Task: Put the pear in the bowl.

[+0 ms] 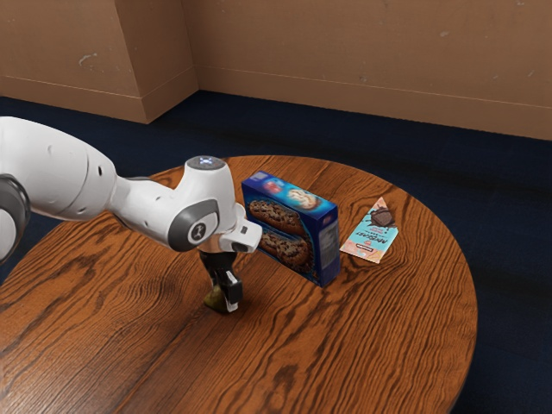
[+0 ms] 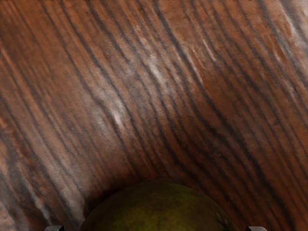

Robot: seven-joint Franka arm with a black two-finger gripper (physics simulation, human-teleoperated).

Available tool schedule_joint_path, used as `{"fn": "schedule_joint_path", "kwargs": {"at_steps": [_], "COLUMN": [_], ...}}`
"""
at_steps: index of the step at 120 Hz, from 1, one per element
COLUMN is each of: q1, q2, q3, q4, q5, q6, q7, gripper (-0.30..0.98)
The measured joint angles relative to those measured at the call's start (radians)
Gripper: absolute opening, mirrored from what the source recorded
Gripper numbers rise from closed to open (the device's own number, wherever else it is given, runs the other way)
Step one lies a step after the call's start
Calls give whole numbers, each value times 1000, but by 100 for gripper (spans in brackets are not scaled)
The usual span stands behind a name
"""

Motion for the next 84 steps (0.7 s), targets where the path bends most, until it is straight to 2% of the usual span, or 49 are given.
{"fn": "schedule_joint_path", "kwargs": {"at_steps": [40,60,84], "q1": [3,3,109], "q2": [-5,-49,-64], "q3": [1,2,0], "q4": [-1,-4,50], "q5": [1,2,3], "q6": [5,-3,-14], "q7": [1,0,-8], "gripper": [38,36,34]}}
